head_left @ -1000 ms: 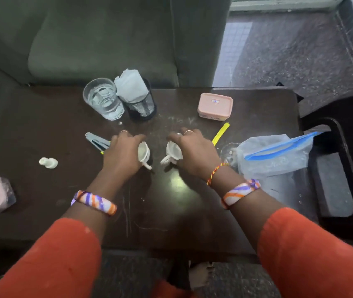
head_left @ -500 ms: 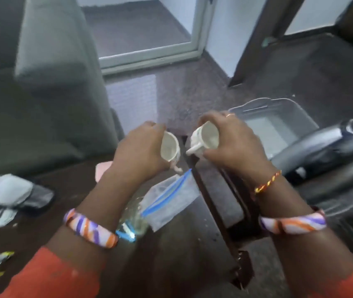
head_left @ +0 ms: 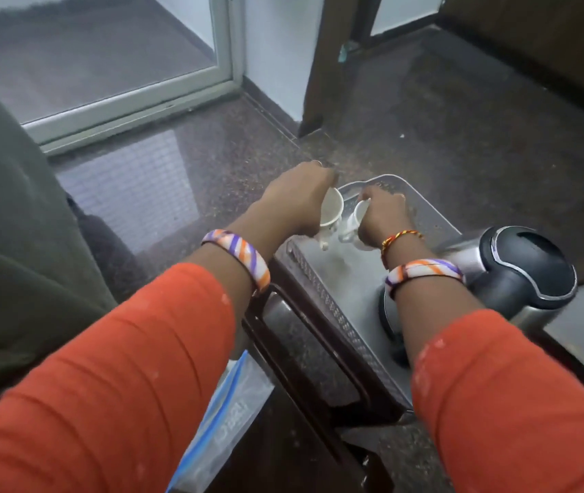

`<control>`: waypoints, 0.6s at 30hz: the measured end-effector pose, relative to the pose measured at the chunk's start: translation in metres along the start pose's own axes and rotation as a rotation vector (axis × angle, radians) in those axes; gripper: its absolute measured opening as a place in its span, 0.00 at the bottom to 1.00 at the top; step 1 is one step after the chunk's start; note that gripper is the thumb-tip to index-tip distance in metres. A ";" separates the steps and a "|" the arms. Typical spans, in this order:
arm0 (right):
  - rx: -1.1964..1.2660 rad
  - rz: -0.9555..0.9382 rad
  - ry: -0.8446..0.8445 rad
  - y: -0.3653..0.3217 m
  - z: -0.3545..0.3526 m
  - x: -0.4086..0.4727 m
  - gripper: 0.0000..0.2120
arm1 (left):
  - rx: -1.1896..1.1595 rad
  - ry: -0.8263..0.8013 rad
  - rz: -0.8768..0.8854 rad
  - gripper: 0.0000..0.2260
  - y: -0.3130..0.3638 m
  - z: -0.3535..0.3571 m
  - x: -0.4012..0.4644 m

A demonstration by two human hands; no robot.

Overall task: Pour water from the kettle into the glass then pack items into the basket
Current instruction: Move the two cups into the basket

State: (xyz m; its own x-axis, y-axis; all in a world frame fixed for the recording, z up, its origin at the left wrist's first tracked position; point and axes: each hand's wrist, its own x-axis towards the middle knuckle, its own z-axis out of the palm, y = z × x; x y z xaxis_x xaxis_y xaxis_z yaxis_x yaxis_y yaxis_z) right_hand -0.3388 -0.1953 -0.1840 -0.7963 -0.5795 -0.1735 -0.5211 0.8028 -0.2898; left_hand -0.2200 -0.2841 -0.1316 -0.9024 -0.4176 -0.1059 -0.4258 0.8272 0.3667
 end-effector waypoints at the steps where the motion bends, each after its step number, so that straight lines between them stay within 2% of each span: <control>1: 0.043 0.012 0.012 0.004 0.007 0.002 0.16 | 0.005 -0.019 0.000 0.24 0.001 0.005 0.006; 6: 0.125 -0.117 -0.067 0.015 0.029 0.013 0.21 | 0.000 -0.081 -0.064 0.29 0.009 0.027 0.016; 9: 0.157 -0.200 -0.122 0.011 0.031 0.018 0.17 | 0.084 -0.092 -0.097 0.25 0.012 0.034 0.018; 12: 0.207 -0.204 -0.185 0.010 0.038 0.019 0.17 | 0.134 -0.115 -0.122 0.22 0.012 0.044 0.018; 14: 0.329 -0.153 -0.117 0.009 0.040 0.016 0.19 | 0.143 -0.121 -0.128 0.21 0.013 0.052 0.017; 16: 0.511 0.014 0.039 0.008 0.036 0.014 0.24 | 0.140 -0.118 -0.133 0.19 0.013 0.060 0.015; 18: 0.556 0.236 0.132 0.007 0.032 0.013 0.23 | 0.134 -0.115 -0.147 0.19 0.012 0.064 0.013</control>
State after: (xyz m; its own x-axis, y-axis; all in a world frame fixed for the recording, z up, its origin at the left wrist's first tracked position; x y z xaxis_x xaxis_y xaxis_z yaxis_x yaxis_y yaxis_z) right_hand -0.3433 -0.2018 -0.2181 -0.9203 -0.3444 -0.1855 -0.1162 0.6934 -0.7111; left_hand -0.2412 -0.2552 -0.1881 -0.8281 -0.4984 -0.2566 -0.5516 0.8061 0.2145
